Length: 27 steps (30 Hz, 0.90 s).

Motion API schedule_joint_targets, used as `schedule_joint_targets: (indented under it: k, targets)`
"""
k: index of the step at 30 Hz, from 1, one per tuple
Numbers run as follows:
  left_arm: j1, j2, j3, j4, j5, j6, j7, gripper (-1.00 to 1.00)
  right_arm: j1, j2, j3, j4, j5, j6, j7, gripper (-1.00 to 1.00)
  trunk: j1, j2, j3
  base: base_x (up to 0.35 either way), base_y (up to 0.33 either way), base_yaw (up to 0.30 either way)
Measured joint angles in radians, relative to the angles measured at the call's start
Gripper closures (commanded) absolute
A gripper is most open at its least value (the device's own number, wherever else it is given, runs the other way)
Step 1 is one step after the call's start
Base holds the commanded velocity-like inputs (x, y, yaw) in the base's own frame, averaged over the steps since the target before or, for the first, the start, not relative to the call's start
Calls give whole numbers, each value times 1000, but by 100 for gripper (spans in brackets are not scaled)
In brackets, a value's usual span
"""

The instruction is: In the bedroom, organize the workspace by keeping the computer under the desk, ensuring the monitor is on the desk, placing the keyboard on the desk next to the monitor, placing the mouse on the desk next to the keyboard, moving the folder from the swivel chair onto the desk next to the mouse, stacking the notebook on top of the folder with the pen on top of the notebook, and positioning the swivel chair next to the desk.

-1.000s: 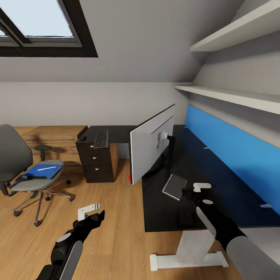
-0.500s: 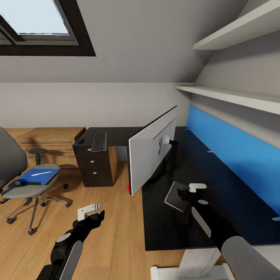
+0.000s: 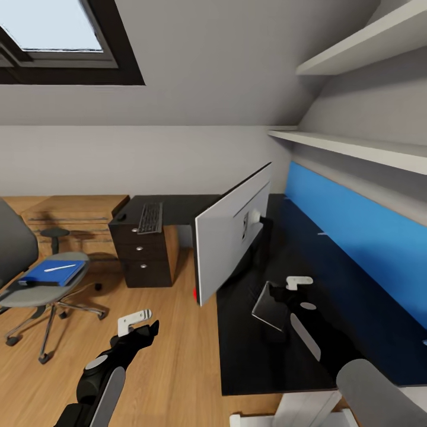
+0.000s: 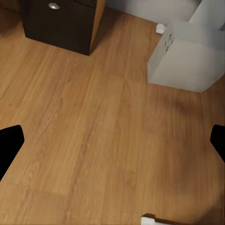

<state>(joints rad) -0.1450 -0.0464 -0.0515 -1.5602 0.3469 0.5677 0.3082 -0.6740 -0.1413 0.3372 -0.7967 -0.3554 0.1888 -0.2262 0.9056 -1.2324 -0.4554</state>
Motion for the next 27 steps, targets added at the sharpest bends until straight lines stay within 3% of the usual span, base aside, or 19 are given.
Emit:
schedule_joint_targets:
  k: [15, 27]
  targets:
    - [0, 0, 0, 0, 0, 0, 0, -100, 0, 0, 0, 0, 0, -1, 0, -100, 0, 0, 0, 275, 0, 0]
    - [0, 0, 4, -8, 3, 3, 0, -100, 0, 1, 7, 3, 2, -2, 0, -100, 0, 0, 0, 50, 0, 0]
